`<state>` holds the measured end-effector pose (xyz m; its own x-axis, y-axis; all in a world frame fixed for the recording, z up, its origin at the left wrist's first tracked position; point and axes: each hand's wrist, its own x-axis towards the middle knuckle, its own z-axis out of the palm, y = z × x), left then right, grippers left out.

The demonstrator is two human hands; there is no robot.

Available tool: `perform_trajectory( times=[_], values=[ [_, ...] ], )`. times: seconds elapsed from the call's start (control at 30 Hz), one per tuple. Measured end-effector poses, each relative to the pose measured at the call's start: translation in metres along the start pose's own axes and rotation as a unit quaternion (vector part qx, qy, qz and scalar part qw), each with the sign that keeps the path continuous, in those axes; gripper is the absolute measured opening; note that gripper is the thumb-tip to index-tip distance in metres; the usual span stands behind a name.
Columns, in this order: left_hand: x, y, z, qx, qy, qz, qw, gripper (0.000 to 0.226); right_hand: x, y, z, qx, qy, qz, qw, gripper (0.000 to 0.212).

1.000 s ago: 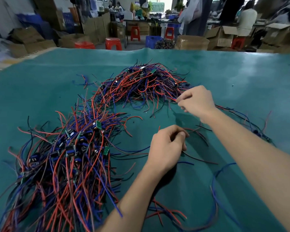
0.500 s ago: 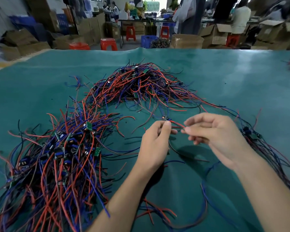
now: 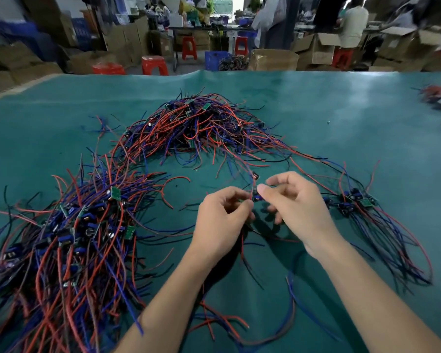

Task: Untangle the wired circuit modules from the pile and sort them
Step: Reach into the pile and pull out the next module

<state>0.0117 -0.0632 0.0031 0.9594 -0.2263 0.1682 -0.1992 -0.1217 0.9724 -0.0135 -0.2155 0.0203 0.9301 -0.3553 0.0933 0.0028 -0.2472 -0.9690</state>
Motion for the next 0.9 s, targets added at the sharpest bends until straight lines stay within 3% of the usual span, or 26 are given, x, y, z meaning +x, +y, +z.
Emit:
perform_trajectory(
  times=[0.13,0.23,0.37,0.43,0.5,0.67,0.83,0.9],
  values=[
    [-0.001,0.000,0.001,0.017,-0.021,0.019,0.999,0.015,0.002,0.003,0.003,0.042,-0.037,0.011,0.998,0.004],
    [0.000,0.001,0.002,-0.002,0.007,0.005,1.000,0.012,0.006,0.002,0.000,0.118,-0.007,0.054,0.992,0.012],
    [0.000,0.002,0.002,-0.015,0.036,-0.018,0.999,0.039,0.010,-0.005,-0.011,0.244,0.010,0.111,0.963,0.012],
    [0.001,0.002,0.002,-0.009,0.045,-0.010,0.999,0.030,0.010,-0.007,-0.015,0.269,-0.009,0.115,0.956,0.014],
    [0.000,0.004,0.002,-0.009,0.030,0.004,0.999,0.016,0.009,-0.011,-0.016,0.269,-0.041,0.107,0.956,0.014],
    [-0.003,0.007,0.002,-0.050,-0.056,0.023,0.997,0.021,-0.002,-0.014,-0.002,0.259,-0.099,0.080,0.957,0.012],
    [-0.001,0.003,0.000,-0.082,-0.074,0.013,0.994,0.006,-0.008,-0.007,0.013,0.174,-0.037,0.008,0.984,0.010],
    [-0.002,0.003,0.000,-0.077,-0.071,0.005,0.994,0.010,-0.006,-0.006,0.011,0.148,-0.018,-0.023,0.989,0.010]
  ],
)
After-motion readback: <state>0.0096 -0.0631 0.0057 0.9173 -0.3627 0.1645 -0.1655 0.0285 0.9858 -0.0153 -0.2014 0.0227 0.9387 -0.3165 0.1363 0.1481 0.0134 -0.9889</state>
